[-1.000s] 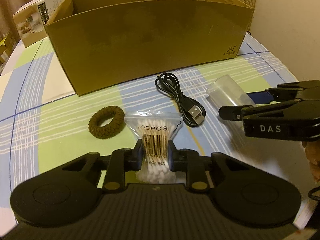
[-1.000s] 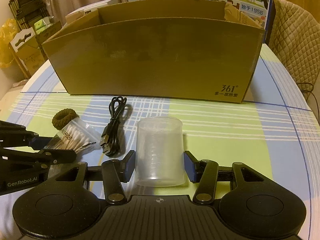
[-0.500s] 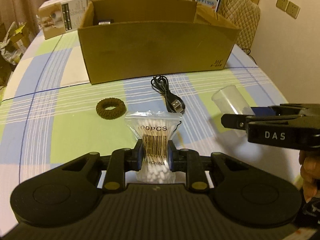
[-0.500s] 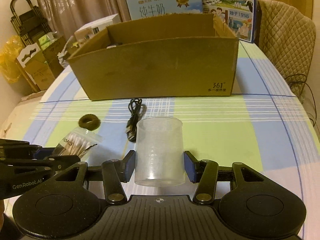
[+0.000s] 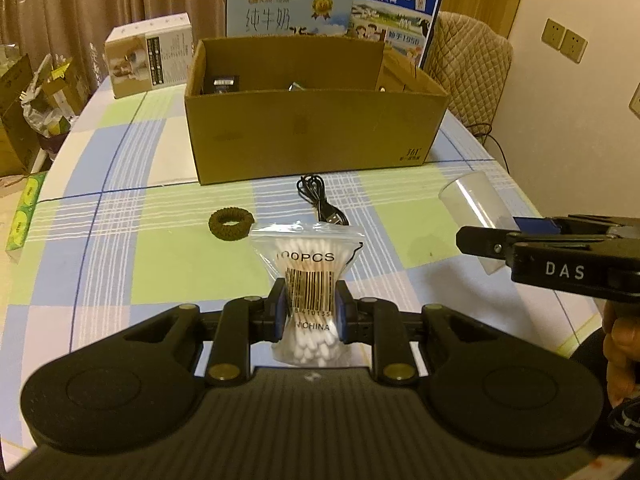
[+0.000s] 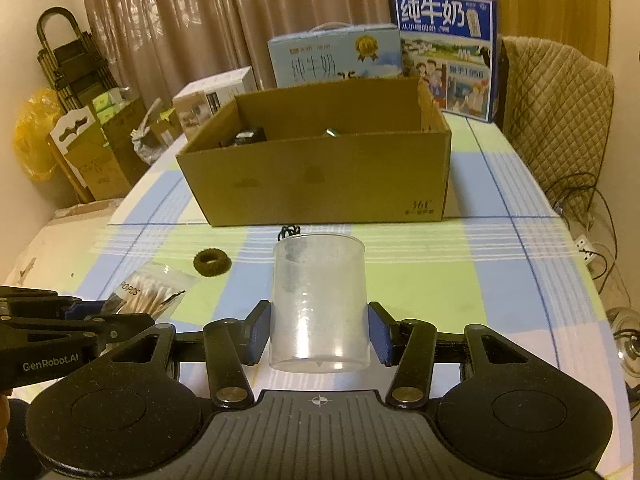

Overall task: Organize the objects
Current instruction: 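Lift cotton swab bag with left tool while right tool lifts clear cup, then carry swab bag with left tool while right tool carries clear cup into cardboard box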

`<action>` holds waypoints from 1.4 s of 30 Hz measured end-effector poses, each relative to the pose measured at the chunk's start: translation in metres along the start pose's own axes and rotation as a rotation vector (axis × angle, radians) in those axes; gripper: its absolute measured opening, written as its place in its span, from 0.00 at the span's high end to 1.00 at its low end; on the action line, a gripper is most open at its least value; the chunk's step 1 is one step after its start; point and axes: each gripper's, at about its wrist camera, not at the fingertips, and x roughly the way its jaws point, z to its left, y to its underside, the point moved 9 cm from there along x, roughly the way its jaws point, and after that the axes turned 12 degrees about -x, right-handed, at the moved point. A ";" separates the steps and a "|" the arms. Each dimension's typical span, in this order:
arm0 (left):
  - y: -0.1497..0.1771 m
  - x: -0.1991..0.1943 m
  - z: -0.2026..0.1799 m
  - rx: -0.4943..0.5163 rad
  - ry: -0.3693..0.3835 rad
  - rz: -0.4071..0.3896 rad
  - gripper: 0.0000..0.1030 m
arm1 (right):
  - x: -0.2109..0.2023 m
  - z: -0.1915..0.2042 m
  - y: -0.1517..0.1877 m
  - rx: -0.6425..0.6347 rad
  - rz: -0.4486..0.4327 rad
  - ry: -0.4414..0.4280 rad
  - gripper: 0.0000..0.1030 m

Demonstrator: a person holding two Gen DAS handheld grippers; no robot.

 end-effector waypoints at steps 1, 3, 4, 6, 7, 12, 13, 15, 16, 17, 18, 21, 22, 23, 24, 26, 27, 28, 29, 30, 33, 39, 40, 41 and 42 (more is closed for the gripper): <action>0.000 -0.004 -0.001 -0.003 0.001 -0.004 0.81 | -0.003 0.001 -0.001 -0.002 -0.004 0.000 0.53; 0.000 -0.010 -0.002 -0.006 0.002 -0.011 0.81 | -0.009 0.003 -0.001 -0.005 -0.011 0.001 0.53; 0.000 -0.013 -0.003 -0.006 0.002 -0.015 0.81 | -0.012 0.004 -0.002 -0.008 -0.014 0.002 0.53; 0.001 -0.018 -0.004 -0.007 0.003 -0.021 0.81 | -0.017 0.006 -0.003 -0.012 -0.020 0.001 0.53; 0.001 -0.021 -0.004 -0.007 0.003 -0.024 0.81 | -0.020 0.007 -0.003 -0.014 -0.023 0.002 0.53; 0.002 -0.029 -0.005 -0.008 0.004 -0.035 0.81 | -0.027 0.008 -0.004 -0.019 -0.034 0.003 0.53; 0.001 -0.030 -0.005 -0.009 0.004 -0.036 0.81 | -0.028 0.008 -0.004 -0.019 -0.035 0.003 0.53; 0.001 -0.032 -0.006 -0.008 0.003 -0.039 0.81 | -0.030 0.008 -0.004 -0.020 -0.037 0.004 0.53; 0.001 -0.032 -0.006 -0.008 0.004 -0.041 0.81 | -0.030 0.009 -0.003 -0.020 -0.037 0.005 0.53; 0.001 -0.033 -0.007 -0.009 0.005 -0.040 0.81 | -0.031 0.008 -0.003 -0.020 -0.038 0.005 0.53; 0.001 -0.033 -0.007 -0.009 0.006 -0.041 0.81 | -0.031 0.007 -0.003 -0.020 -0.038 0.006 0.53; 0.001 -0.033 -0.008 -0.010 0.009 -0.042 0.81 | -0.032 0.007 -0.002 -0.018 -0.039 0.008 0.53; 0.001 -0.034 -0.008 -0.010 0.010 -0.042 0.81 | -0.032 0.007 -0.002 -0.018 -0.040 0.009 0.53; 0.001 -0.034 -0.008 -0.011 0.010 -0.042 0.81 | -0.032 0.006 -0.002 -0.018 -0.040 0.009 0.53; 0.001 -0.033 -0.009 -0.012 0.011 -0.042 0.81 | -0.032 0.005 -0.002 -0.017 -0.040 0.009 0.53; 0.000 -0.032 -0.009 -0.014 0.013 -0.041 0.81 | -0.032 0.003 -0.002 -0.016 -0.040 0.010 0.53; 0.000 -0.032 -0.010 -0.015 0.014 -0.040 0.81 | -0.032 0.002 -0.002 -0.016 -0.040 0.011 0.53; -0.001 -0.032 -0.009 -0.015 0.016 -0.040 0.81 | -0.032 0.001 -0.002 -0.015 -0.039 0.011 0.53; -0.001 -0.031 -0.010 -0.016 0.017 -0.039 0.81 | -0.032 0.001 -0.002 -0.014 -0.039 0.011 0.53; -0.002 -0.031 -0.011 -0.015 0.017 -0.039 0.81 | -0.032 0.000 -0.002 -0.013 -0.039 0.012 0.53; -0.003 -0.030 -0.012 -0.016 0.019 -0.037 0.81 | -0.032 -0.003 -0.002 -0.010 -0.038 0.012 0.53; -0.009 -0.026 -0.013 -0.018 0.022 -0.040 0.81 | -0.031 -0.007 -0.002 -0.005 -0.038 0.016 0.53; -0.010 -0.026 -0.014 -0.018 0.022 -0.041 0.81 | -0.030 -0.007 -0.002 -0.004 -0.038 0.017 0.53; -0.011 -0.026 -0.014 -0.016 0.023 -0.042 0.81 | -0.030 -0.008 -0.001 -0.003 -0.038 0.017 0.53; -0.012 -0.025 -0.015 -0.016 0.023 -0.043 0.81 | -0.030 -0.008 -0.001 -0.003 -0.038 0.018 0.53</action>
